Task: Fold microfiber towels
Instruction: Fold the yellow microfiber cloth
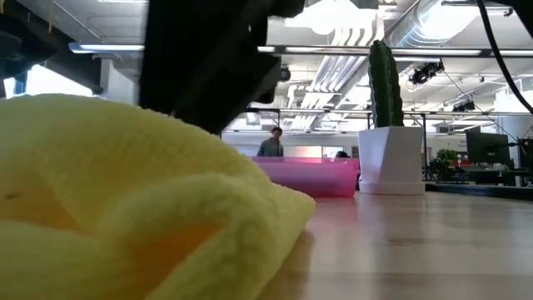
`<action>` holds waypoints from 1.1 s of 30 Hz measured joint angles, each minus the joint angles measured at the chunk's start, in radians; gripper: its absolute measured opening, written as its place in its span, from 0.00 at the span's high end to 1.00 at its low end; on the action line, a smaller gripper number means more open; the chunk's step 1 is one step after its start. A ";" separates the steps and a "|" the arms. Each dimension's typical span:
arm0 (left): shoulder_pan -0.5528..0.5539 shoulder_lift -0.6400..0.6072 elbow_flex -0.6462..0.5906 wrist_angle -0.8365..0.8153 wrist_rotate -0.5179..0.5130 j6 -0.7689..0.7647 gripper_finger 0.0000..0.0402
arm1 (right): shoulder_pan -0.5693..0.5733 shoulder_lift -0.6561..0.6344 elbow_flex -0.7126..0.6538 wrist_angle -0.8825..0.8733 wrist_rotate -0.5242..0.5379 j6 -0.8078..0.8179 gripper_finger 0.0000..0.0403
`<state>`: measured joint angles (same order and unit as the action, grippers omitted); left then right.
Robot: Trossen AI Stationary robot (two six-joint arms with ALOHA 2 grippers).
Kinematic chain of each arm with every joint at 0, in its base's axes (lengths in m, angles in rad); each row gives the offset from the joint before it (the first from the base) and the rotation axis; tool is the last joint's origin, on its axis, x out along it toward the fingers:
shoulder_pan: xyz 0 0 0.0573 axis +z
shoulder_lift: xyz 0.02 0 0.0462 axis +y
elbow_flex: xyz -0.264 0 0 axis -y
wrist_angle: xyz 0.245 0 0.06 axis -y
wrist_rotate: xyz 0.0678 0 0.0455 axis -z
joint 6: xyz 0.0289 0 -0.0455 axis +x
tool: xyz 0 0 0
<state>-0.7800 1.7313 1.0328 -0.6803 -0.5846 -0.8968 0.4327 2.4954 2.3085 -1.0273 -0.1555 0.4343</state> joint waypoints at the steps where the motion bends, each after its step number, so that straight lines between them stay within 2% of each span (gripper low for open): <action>1: 0.003 0.000 0.000 0.015 -0.017 0.005 0.81 | -0.002 0.000 0.000 -0.020 0.029 0.009 0.59; 5: 0.020 0.000 0.000 0.132 -0.056 0.074 0.81 | -0.014 -0.006 0.000 -0.130 0.097 0.014 0.59; 14: 0.067 0.008 0.000 0.410 -0.003 0.245 0.81 | -0.039 -0.010 0.000 -0.323 0.115 -0.107 0.60; 21: 0.069 0.053 -0.011 0.434 0.072 0.220 0.81 | -0.048 -0.014 0.000 -0.418 0.187 -0.177 0.65; 29: 0.060 0.079 -0.025 0.427 -0.055 0.160 0.81 | -0.069 -0.018 0.000 -0.545 0.268 -0.208 0.65; 33: 0.060 0.078 -0.025 0.399 -0.056 0.090 0.81 | -0.091 -0.047 0.000 -0.543 0.288 -0.226 0.65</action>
<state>-0.7197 1.8091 1.0081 -0.2817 -0.6410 -0.8064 0.3415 2.4481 2.3085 -1.5704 0.1328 0.2085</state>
